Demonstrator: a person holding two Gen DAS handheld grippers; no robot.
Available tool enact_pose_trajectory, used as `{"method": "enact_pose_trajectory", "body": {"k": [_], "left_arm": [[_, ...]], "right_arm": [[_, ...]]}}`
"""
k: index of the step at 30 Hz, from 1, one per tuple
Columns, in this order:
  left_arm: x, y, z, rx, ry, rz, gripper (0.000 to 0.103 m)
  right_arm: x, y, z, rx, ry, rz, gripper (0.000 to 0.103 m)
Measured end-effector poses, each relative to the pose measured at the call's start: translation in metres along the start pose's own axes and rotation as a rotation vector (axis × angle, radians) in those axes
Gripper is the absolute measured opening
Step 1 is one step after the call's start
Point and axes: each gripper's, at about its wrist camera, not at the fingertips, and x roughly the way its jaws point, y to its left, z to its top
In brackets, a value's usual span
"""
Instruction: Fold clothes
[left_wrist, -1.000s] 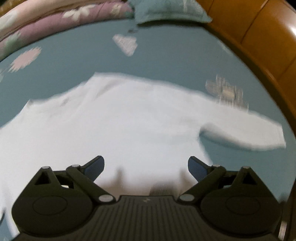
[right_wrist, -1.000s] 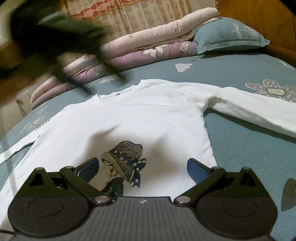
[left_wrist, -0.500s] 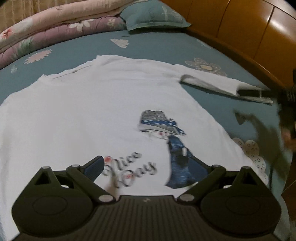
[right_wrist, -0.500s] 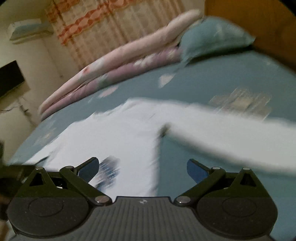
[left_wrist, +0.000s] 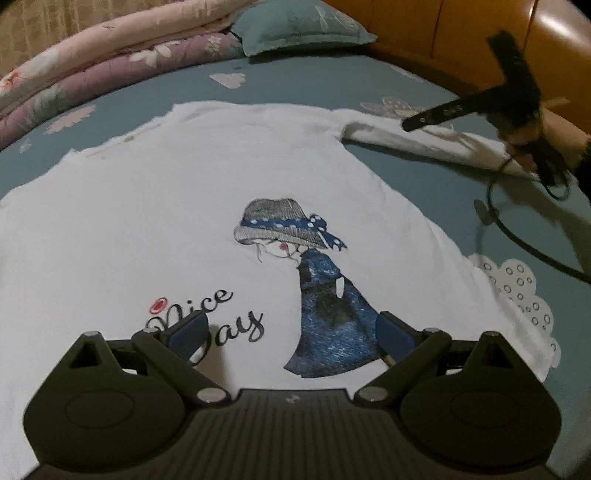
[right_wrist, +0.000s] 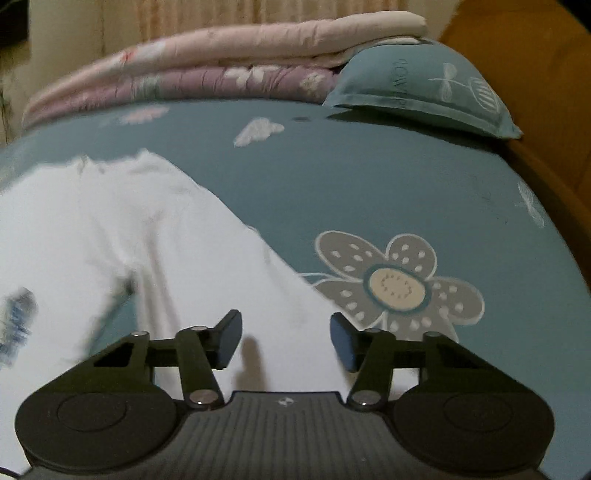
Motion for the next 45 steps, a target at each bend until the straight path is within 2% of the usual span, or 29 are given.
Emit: {"method": "enact_pose_trajectory", "body": {"k": [1,5,8,11,15,20,22,23,24,32,34,36,40,43,45], "left_arm": [[0.004,0.001,-0.001,0.001,0.007,-0.001,0.097],[0.009,0.004,-0.004,0.017,-0.009,0.0,0.098],[0.011,0.006,-0.003,0.014,-0.01,-0.01,0.099],[0.012,0.005,-0.002,0.02,-0.008,-0.012,0.1],[0.012,0.007,-0.002,0.023,-0.01,-0.02,0.1],[0.013,0.006,-0.001,0.025,-0.013,-0.015,0.102],[0.014,0.005,-0.001,0.027,-0.015,-0.013,0.102],[0.014,0.005,0.0,0.027,-0.016,-0.012,0.102],[0.015,0.005,0.0,0.025,-0.016,-0.011,0.102],[0.015,0.007,0.003,0.003,-0.007,-0.008,0.102],[0.015,0.007,0.003,0.003,-0.005,-0.007,0.102],[0.015,0.007,0.003,0.006,-0.005,-0.008,0.102],[0.014,0.008,0.002,0.004,-0.009,-0.014,0.102],[0.014,0.008,0.001,0.008,-0.01,-0.015,0.102],[0.014,0.008,0.001,0.008,-0.01,-0.013,0.102]], "right_arm": [[0.008,-0.002,0.0,-0.03,0.018,-0.027,0.057],[0.013,-0.025,0.006,-0.02,0.01,-0.003,0.056],[0.016,-0.042,0.01,-0.011,0.002,0.017,0.04],[0.024,-0.041,0.013,-0.056,0.035,0.092,0.035],[0.027,-0.052,0.013,-0.024,0.038,0.184,0.035],[0.022,-0.048,0.008,-0.057,0.033,0.23,0.035],[0.019,-0.043,0.007,-0.085,0.036,0.236,0.024],[0.018,-0.041,0.007,-0.089,0.035,0.223,0.01],[0.017,-0.04,0.008,-0.093,0.035,0.208,0.007],[0.006,-0.043,0.022,-0.035,-0.06,0.097,0.006],[0.012,-0.05,0.027,-0.002,-0.052,0.077,0.006],[0.019,-0.049,0.029,-0.021,-0.021,0.063,0.008],[0.016,-0.045,0.031,-0.012,-0.058,-0.013,0.016],[0.001,-0.033,0.038,0.006,-0.126,0.043,0.019],[-0.002,-0.015,0.04,-0.022,-0.125,0.111,0.019]]}}
